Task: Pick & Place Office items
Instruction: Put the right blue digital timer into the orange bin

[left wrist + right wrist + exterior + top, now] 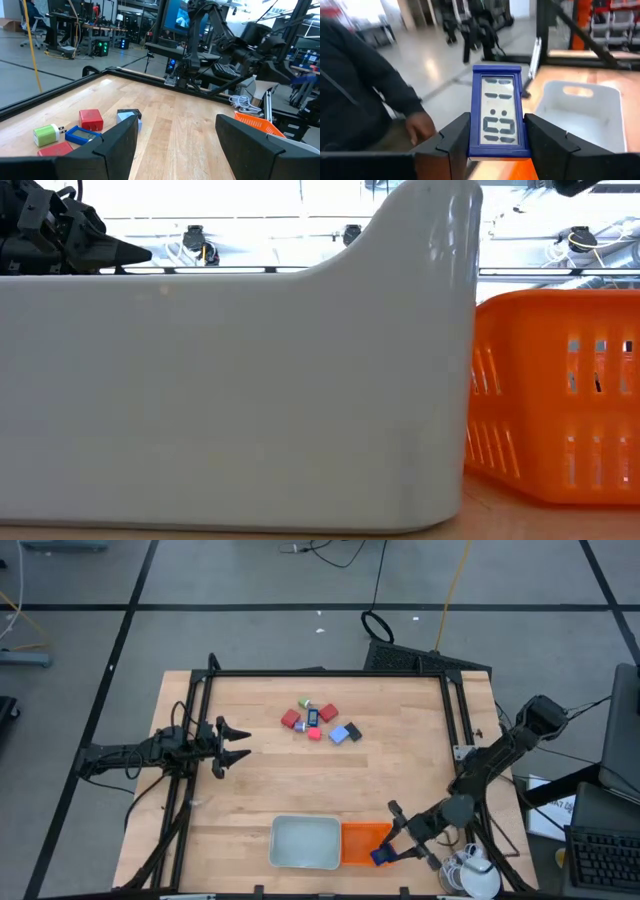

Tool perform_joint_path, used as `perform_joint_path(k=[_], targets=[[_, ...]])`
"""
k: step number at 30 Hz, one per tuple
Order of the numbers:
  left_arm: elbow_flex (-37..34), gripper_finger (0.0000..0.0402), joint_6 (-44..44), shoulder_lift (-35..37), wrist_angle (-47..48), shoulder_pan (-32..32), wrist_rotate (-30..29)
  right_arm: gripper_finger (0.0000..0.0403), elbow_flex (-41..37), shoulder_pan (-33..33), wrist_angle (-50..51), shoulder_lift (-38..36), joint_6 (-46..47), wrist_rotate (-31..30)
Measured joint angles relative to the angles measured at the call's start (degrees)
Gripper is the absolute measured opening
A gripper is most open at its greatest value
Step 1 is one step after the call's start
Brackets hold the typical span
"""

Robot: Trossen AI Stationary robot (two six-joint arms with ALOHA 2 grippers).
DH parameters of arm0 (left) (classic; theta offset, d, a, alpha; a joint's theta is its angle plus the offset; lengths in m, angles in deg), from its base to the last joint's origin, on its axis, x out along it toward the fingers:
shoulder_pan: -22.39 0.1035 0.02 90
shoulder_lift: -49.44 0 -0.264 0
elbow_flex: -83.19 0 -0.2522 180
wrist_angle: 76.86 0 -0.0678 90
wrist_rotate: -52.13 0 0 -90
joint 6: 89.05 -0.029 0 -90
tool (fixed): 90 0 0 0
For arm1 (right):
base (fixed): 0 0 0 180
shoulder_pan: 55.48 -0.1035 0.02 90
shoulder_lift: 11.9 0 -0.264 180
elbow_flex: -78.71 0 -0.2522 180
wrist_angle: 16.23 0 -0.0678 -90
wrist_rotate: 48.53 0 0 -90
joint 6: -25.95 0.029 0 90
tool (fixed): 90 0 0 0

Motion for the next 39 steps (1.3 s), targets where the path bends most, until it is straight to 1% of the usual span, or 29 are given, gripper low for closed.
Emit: perform_joint_path(k=[5,16,25,39], targets=[[0.0,0.0271,0.0,0.0,0.0,0.0,0.0,0.0164,4.9,1.3,10.4,4.0,-0.3,0.0],[0.0,0.0271,0.0,0.0,0.0,0.0,0.0,0.0164,5.3,3.1,16.0,10.0,-1.7,0.0],[0.0,0.0271,0.0,0.0,0.0,0.0,0.0,0.0164,5.3,3.6,22.1,10.4,-1.7,-0.1],[0.0,0.0271,0.0,0.0,0.0,0.0,0.0,0.0164,5.3,3.5,24.4,10.4,-1.6,0.0]])
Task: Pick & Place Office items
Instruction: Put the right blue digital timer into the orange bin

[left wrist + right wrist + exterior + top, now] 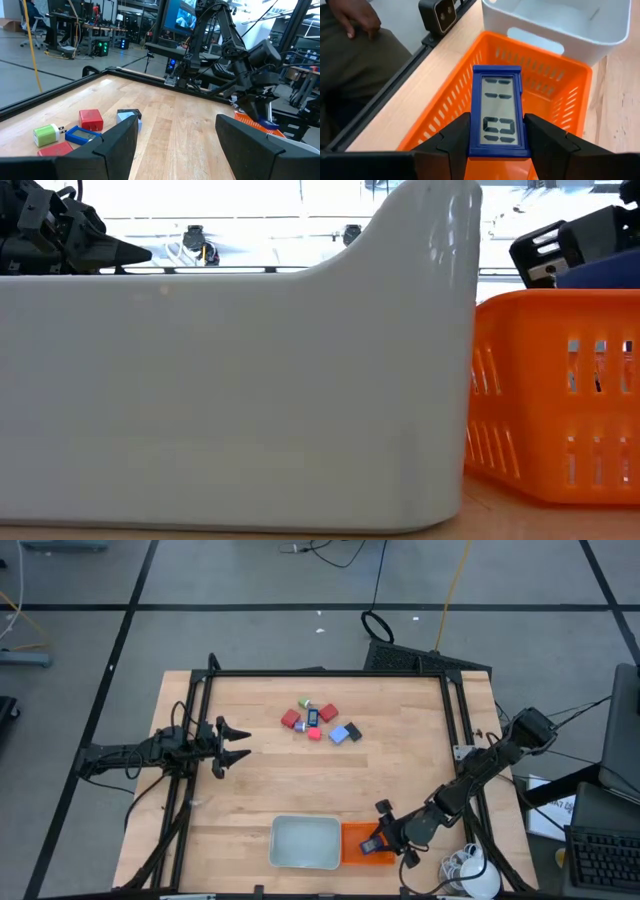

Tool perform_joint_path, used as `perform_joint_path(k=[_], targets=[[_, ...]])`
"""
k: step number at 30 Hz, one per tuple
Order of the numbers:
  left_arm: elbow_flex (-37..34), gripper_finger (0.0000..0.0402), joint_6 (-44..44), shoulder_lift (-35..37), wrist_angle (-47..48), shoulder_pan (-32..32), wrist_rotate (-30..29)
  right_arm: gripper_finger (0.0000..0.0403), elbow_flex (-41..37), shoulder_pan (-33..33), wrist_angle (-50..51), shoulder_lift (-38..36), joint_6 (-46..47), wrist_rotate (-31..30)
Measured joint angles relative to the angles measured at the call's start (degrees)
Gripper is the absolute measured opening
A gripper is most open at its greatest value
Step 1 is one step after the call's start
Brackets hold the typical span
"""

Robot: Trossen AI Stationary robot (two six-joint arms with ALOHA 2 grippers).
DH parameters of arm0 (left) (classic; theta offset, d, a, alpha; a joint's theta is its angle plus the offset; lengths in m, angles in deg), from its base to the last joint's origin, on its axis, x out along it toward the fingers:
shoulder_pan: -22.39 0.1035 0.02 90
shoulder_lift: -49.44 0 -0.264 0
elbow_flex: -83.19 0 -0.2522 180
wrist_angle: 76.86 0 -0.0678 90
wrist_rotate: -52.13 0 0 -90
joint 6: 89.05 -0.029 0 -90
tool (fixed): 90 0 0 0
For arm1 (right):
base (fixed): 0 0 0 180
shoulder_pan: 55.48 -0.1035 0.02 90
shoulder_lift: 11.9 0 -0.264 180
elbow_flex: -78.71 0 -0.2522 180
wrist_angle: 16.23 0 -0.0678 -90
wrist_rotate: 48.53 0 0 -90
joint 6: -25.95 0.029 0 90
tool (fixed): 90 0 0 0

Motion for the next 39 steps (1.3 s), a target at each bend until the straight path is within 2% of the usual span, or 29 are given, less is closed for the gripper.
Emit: perform_joint_path(k=[11,20,39], targets=[[0.0,0.0271,0.0,0.0,0.0,0.0,0.0,0.0164,0.0,0.0,-0.6,0.1,0.0,0.0],[0.0,0.0271,0.0,0.0,0.0,0.0,0.0,0.0164,0.0,0.0,-6.9,4.6,-1.5,0.0],[0.0,0.0271,0.0,0.0,0.0,0.0,0.0,0.0164,0.0,0.6,-3.1,5.0,1.1,0.3]])
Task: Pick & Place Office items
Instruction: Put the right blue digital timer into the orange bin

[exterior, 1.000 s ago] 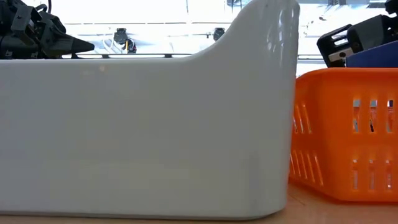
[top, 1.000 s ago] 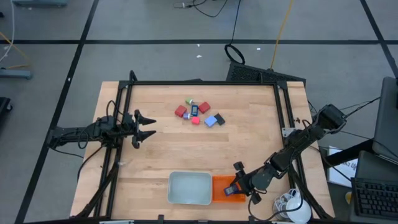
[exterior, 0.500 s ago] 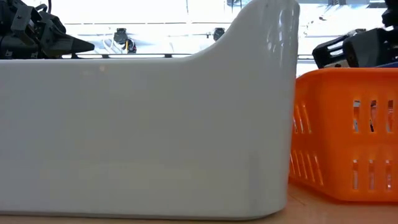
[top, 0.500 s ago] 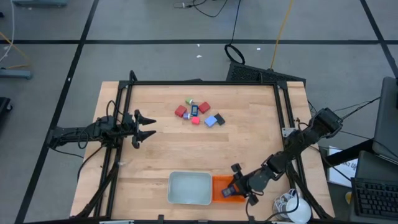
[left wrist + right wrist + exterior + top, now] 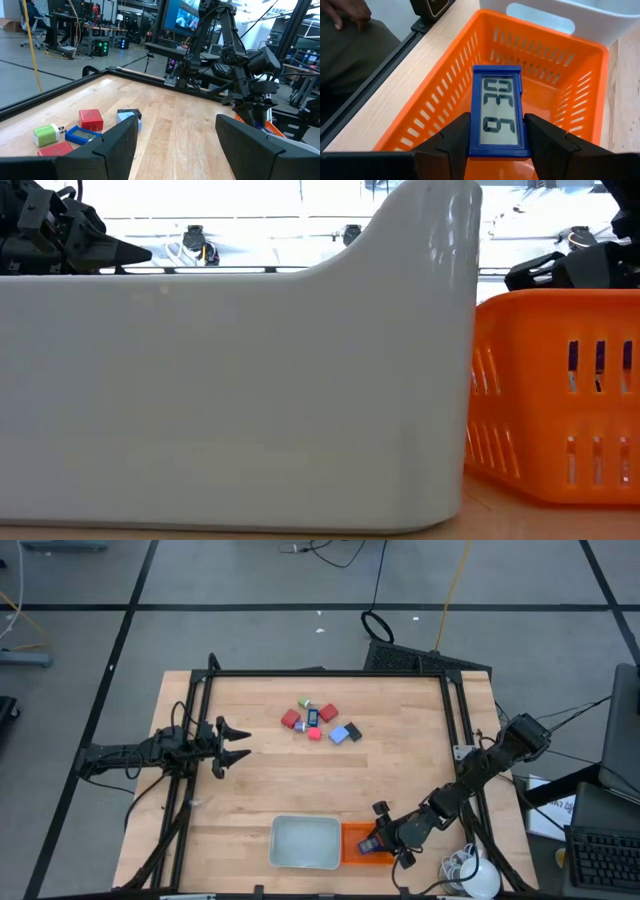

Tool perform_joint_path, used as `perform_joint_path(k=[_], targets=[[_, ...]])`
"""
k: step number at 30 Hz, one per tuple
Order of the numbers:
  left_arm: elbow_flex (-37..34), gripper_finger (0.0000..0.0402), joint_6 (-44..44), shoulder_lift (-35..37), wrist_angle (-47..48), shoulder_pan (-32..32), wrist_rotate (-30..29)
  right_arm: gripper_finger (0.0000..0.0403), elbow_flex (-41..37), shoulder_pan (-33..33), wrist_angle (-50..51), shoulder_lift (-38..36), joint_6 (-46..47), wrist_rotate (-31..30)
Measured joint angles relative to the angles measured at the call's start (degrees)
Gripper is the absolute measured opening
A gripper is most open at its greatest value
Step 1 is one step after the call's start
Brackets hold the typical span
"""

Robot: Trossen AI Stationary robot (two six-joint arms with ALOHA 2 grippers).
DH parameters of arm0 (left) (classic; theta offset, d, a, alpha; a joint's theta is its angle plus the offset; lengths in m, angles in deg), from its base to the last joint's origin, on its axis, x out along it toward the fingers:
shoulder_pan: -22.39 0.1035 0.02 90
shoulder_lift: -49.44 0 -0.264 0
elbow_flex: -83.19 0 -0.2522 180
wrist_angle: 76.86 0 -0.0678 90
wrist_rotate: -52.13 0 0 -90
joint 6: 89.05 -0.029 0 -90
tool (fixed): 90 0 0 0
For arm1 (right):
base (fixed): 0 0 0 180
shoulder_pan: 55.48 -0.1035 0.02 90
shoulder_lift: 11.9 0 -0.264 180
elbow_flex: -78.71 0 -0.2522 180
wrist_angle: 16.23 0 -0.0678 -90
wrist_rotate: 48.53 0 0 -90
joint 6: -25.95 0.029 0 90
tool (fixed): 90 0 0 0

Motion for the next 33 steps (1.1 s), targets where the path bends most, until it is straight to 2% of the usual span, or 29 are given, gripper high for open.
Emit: perform_joint_path(k=[33], targets=[[0.0,0.0271,0.0,0.0,0.0,0.0,0.0,0.0167,0.0,0.0,-1.7,0.0,0.7,0.0]])
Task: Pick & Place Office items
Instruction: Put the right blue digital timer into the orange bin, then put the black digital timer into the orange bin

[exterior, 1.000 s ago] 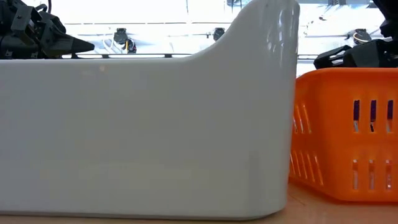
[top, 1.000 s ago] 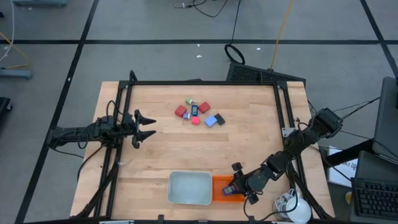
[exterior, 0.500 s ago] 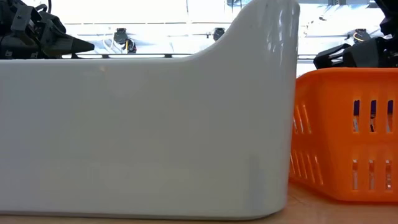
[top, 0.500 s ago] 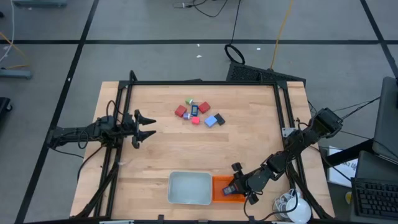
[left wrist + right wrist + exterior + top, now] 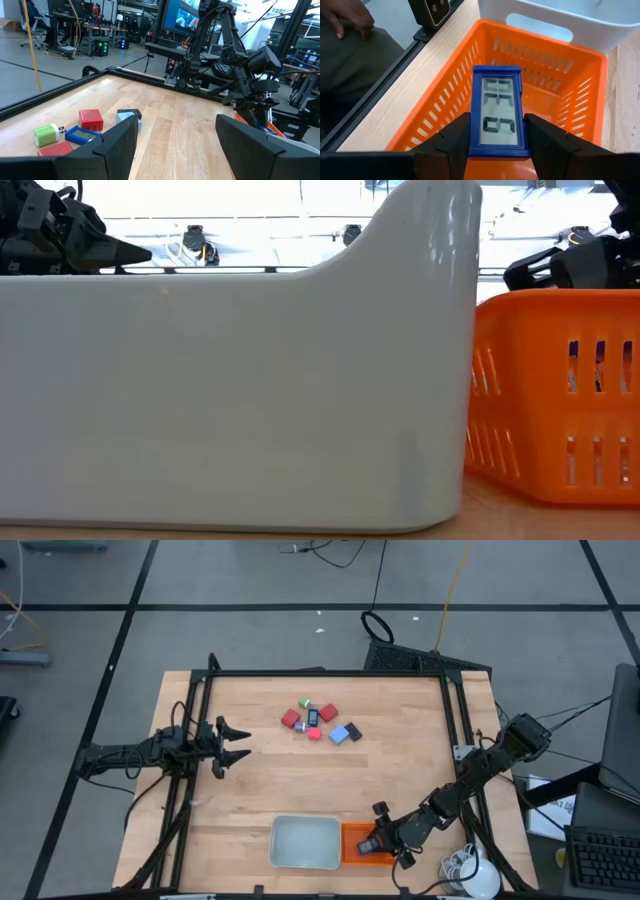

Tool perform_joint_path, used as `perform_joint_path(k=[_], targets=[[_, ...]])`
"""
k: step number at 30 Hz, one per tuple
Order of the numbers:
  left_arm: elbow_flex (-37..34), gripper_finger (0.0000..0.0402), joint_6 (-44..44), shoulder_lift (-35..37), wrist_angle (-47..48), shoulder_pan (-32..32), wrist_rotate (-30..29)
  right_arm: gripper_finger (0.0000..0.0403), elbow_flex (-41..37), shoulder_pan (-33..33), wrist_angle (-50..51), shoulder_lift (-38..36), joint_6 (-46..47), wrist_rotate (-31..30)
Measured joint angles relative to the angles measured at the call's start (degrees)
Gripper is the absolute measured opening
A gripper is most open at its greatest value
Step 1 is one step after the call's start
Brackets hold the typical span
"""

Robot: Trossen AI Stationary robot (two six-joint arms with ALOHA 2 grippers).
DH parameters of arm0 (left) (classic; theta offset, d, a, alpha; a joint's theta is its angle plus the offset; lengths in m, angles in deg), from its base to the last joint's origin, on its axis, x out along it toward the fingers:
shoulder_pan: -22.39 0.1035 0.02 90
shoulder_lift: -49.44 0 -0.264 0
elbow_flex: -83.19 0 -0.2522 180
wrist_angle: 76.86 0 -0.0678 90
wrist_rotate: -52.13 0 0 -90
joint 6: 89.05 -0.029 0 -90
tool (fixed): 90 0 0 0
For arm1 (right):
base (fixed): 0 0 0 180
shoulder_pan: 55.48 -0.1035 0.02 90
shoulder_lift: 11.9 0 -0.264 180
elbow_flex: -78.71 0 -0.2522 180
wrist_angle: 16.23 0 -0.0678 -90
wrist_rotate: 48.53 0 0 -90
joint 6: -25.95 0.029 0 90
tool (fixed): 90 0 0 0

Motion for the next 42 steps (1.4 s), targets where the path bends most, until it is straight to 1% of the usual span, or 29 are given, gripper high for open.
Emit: perform_joint_path(k=[10,15,24,35,42], targets=[[0.0,0.0271,0.0,0.0,0.0,0.0,0.0,0.0226,0.0,0.0,0.0,0.0,1.3,-0.1],[0.0,0.0271,0.0,0.0,0.0,0.0,0.0,0.0241,0.0,0.0,0.0,0.0,1.3,-0.2],[0.0,0.0271,0.0,0.0,0.0,0.0,0.0,0.0235,0.0,0.0,0.0,0.0,1.3,-0.2],[0.0,0.0271,0.0,0.0,0.0,0.0,0.0,0.0232,0.0,0.0,-3.3,-0.3,0.5,-0.2],[0.0,0.0271,0.0,0.0,0.0,0.0,0.0,0.0226,0.0,0.1,-2.8,-4.4,-0.3,-0.2]])
